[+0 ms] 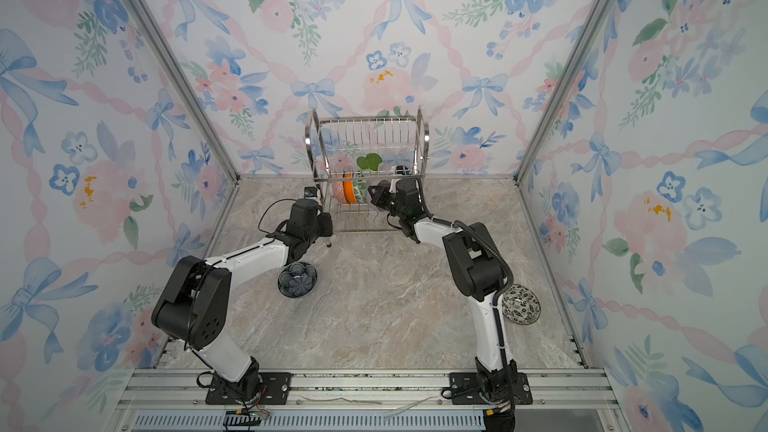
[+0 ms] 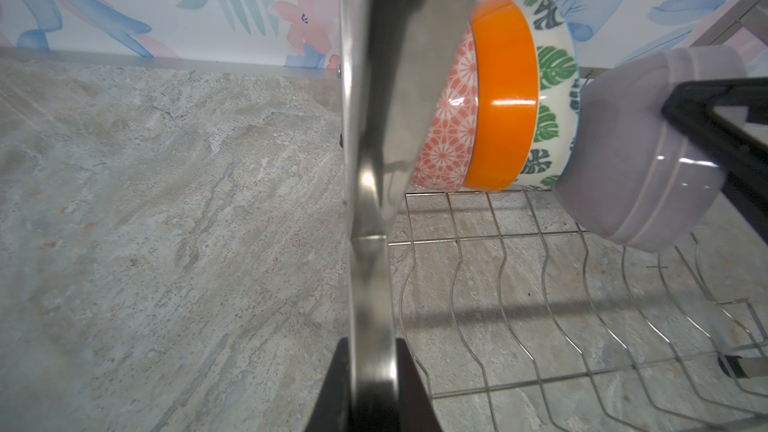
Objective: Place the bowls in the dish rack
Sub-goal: 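Lower the lilac bowl into the lower rack tier against the green-leaf bowl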
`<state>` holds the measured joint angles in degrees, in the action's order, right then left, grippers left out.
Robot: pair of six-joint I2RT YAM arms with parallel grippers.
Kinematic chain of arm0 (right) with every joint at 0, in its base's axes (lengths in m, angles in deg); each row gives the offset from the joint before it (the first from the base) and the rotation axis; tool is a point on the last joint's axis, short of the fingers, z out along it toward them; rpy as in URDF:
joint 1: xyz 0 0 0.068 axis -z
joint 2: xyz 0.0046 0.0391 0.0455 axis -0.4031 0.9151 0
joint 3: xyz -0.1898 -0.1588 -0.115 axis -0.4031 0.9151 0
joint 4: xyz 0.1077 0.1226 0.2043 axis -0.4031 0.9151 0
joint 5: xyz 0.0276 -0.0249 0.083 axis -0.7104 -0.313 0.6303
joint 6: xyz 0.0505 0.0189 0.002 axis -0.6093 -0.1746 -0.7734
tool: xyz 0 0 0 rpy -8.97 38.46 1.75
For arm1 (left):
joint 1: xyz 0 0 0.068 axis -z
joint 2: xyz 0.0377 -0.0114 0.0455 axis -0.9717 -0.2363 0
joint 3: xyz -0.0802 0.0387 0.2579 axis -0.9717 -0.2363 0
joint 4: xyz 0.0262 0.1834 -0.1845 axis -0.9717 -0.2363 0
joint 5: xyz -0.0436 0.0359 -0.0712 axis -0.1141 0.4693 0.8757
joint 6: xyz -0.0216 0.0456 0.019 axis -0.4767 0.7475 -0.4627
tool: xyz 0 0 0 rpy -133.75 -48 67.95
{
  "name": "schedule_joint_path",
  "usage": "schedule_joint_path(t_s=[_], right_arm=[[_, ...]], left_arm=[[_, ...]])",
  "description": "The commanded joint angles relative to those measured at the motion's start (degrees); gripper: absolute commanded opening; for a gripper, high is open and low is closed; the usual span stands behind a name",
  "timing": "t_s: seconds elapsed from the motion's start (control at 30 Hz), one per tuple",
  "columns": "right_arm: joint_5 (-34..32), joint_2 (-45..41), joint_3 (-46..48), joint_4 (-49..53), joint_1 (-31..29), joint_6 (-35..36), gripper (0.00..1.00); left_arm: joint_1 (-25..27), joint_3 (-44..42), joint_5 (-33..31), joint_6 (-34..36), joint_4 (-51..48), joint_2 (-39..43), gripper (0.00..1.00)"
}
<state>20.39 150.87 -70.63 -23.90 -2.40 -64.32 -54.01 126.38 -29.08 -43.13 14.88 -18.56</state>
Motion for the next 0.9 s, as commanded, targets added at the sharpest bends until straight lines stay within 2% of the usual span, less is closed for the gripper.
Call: schedule_joint_path(t_s=[0.0, 0.3, 0.67, 0.87], right_arm=[[1.7, 1.3, -2.9, -9.0, 0.8, -1.2, 0.0], [3.4, 6.4, -5.5, -17.0, 2.4, -4.5, 0.0], [5.8, 10.6, -10.7, -17.1, 3.2, -5.2, 0.0], [9.7, 13.6, -14.0, -16.7, 4.0, -6.6, 0.0]], left_arm=[[0.4, 0.6, 1.3, 1.5, -3.1, -1.7, 0.0], [0.8, 0.9, 1.3, 2.3, -3.3, -2.1, 0.0], [1.2, 1.2, 0.8, 3.3, -3.7, -2.4, 0.0], [1.2, 1.4, 0.9, 3.4, -3.9, -2.7, 0.0]])
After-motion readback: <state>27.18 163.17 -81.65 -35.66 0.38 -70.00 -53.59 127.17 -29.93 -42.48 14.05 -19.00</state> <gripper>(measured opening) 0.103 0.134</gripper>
